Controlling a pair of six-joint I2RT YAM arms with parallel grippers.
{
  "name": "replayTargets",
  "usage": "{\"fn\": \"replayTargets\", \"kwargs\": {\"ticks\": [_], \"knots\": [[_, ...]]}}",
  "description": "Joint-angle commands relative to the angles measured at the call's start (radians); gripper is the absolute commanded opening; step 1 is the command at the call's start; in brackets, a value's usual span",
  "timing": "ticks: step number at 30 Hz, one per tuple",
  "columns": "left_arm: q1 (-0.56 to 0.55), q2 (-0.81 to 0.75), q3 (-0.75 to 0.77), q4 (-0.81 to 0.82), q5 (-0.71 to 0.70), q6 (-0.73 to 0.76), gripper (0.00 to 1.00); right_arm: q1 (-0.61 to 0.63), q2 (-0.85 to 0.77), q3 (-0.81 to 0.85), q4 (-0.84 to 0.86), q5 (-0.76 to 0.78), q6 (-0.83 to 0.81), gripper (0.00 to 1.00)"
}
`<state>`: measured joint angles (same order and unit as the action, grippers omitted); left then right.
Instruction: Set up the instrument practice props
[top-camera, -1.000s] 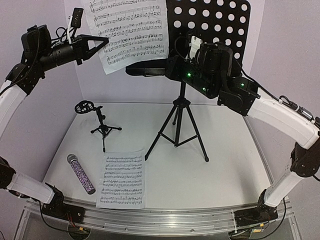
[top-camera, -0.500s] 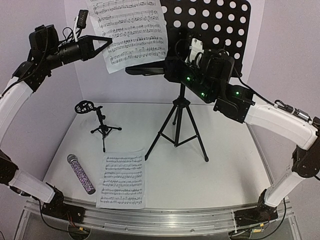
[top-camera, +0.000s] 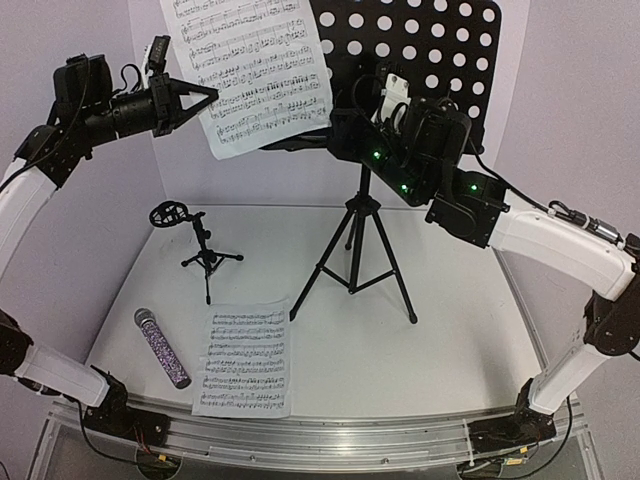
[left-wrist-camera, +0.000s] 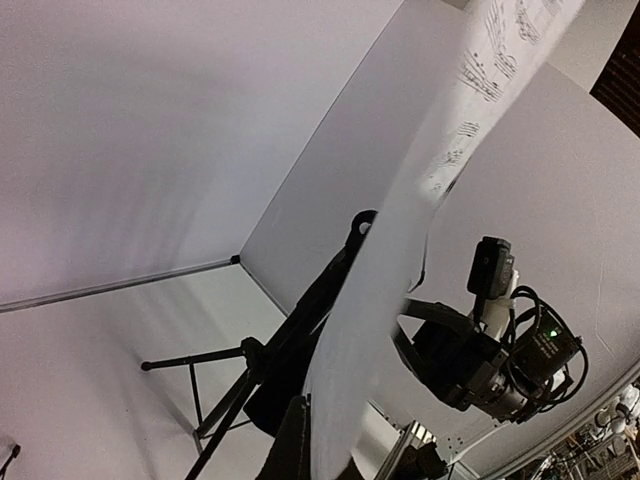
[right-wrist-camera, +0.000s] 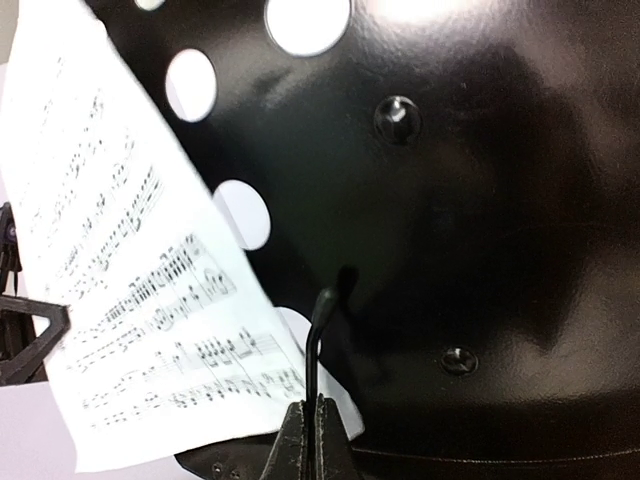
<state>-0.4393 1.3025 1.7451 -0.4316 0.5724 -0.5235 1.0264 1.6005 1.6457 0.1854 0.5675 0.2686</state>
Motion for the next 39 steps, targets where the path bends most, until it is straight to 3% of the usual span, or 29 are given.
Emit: {"fn": "replayTargets", "kwargs": {"ticks": [1,15,23,32,39], "knots": [[0.004,-0.055,0.004,0.024,0.007,-0.039,0.0,0.004,-0.016,-0.016,0.159,-0.018,-0.014,0.0],[0.002,0.002,0.039,0.062,0.039,-0.024,0.0,0.016,-0.024,-0.064,0.287,-0.131,-0.107,0.0],[0.001,0.038,0.056,0.135,0.092,0.068,0.0,0.021,-0.017,-0.066,0.303,-0.143,-0.133,0.0],[0.002,0.186,0.292,0.045,0.199,0.332,0.0,0.026,-0.014,-0.061,0.265,-0.15,-0.14,0.0],[-0.01,0.323,0.536,-0.166,0.264,0.475,0.0,0.042,-0.003,-0.024,0.207,-0.155,-0.168,0.0]]}}
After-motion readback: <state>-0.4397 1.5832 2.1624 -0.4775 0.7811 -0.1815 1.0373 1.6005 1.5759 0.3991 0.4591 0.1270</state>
